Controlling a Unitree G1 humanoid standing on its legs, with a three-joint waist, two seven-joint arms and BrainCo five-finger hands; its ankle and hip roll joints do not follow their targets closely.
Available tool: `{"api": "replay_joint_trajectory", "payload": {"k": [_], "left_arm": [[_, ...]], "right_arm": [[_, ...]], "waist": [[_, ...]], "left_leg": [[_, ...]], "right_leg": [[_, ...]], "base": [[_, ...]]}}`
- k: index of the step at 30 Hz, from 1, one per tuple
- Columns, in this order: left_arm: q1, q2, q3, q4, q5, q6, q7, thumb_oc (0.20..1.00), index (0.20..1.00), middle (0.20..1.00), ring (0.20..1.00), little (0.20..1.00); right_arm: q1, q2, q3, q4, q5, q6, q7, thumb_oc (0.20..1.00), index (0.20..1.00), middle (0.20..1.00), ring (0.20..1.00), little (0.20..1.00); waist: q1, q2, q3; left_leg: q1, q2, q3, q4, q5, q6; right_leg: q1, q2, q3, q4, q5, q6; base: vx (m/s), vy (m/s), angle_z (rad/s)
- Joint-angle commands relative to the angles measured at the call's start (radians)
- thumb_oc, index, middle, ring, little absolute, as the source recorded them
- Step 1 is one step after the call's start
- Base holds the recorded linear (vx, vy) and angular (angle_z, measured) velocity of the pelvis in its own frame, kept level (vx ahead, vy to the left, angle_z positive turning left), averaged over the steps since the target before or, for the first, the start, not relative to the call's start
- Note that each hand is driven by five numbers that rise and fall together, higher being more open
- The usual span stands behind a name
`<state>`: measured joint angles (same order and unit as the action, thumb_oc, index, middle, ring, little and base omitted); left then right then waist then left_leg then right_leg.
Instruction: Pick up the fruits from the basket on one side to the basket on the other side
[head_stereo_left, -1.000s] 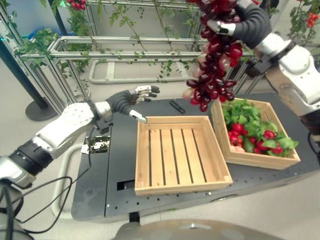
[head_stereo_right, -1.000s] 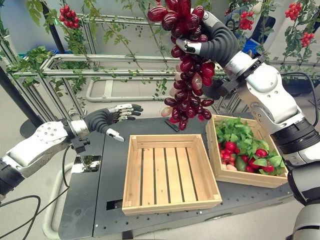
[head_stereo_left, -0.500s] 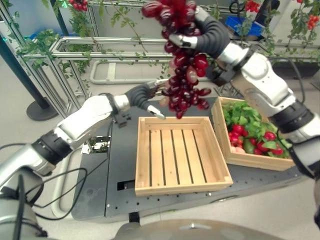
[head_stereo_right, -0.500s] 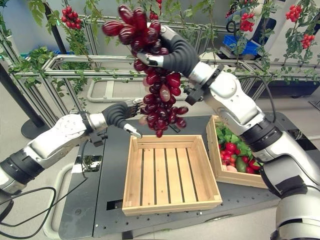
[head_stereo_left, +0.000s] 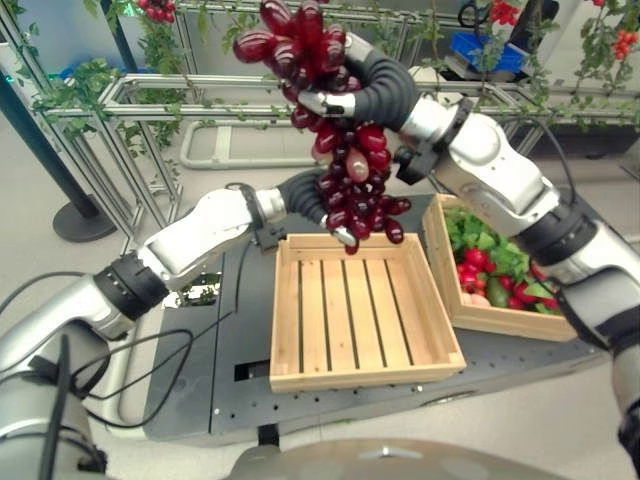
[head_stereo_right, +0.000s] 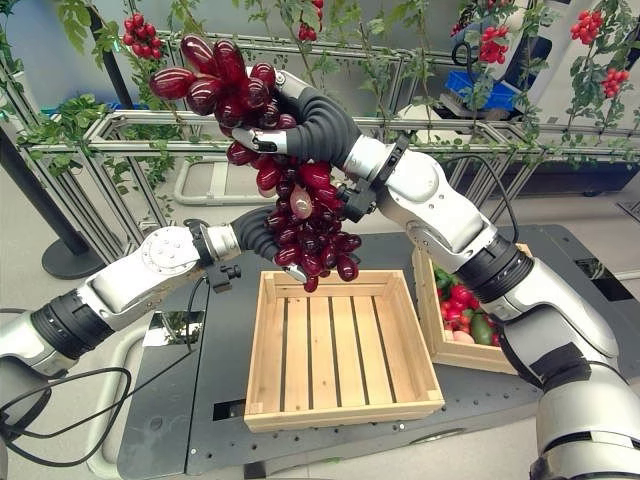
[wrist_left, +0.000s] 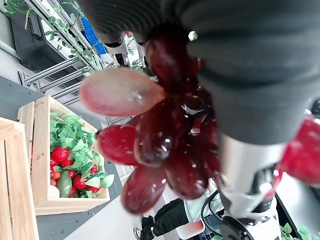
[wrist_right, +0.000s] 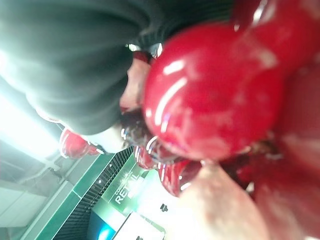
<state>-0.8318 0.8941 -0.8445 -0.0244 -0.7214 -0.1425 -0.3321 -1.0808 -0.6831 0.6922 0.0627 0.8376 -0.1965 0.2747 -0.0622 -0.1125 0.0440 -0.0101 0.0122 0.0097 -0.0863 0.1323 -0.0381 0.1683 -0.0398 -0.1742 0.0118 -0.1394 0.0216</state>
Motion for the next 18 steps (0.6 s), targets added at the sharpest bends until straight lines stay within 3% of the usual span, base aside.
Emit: {"api": "replay_joint_trajectory", "payload": {"k": [1,13,17,18], "left_arm": [[-0.084,-0.022,0.021,0.011,0.001,-0.073,0.018,1.0,1.0,1.0,1.0,1.0],[-0.071,-0.008,0.029,-0.002,-0.021,-0.068,0.011,1.0,1.0,1.0,1.0,1.0],[-0.019,-0.021,0.045,0.022,-0.12,-0.04,-0.008,1.0,1.0,1.0,1.0,1.0],[-0.009,0.002,0.031,-0.003,-0.186,-0.013,-0.051,1.0,1.0,1.0,1.0,1.0]], "right_arm": [[-0.045,-0.008,0.002,-0.031,0.05,-0.026,-0.004,0.2,0.2,0.2,0.2,0.2],[-0.024,-0.001,-0.002,-0.019,0.052,-0.017,-0.006,0.2,0.2,0.2,0.2,0.2],[-0.011,-0.002,0.0,-0.019,0.074,-0.016,-0.001,0.2,0.2,0.2,0.2,0.2],[-0.009,-0.006,-0.002,-0.011,0.09,-0.016,-0.002,0.2,0.2,0.2,0.2,0.2]], "waist": [[0.022,0.013,-0.042],[0.023,0.017,-0.038],[0.023,0.019,-0.037],[0.023,0.019,-0.038]], "left_leg": [[0.086,0.042,0.005,0.073,-0.17,-0.014],[0.084,0.04,0.002,0.076,-0.172,-0.012],[0.084,0.039,0.002,0.076,-0.172,-0.011],[0.082,0.038,0.003,0.077,-0.173,-0.012]], "right_leg": [[-0.095,-0.057,0.01,0.067,0.095,0.124],[-0.097,-0.06,0.007,0.076,0.092,0.125],[-0.1,-0.061,0.007,0.076,0.093,0.125],[-0.101,-0.061,0.008,0.077,0.094,0.126]], "base": [[0.0,0.0,0.0],[0.0,0.0,0.0],[0.0,0.0,0.0],[0.0,0.0,0.0]]}}
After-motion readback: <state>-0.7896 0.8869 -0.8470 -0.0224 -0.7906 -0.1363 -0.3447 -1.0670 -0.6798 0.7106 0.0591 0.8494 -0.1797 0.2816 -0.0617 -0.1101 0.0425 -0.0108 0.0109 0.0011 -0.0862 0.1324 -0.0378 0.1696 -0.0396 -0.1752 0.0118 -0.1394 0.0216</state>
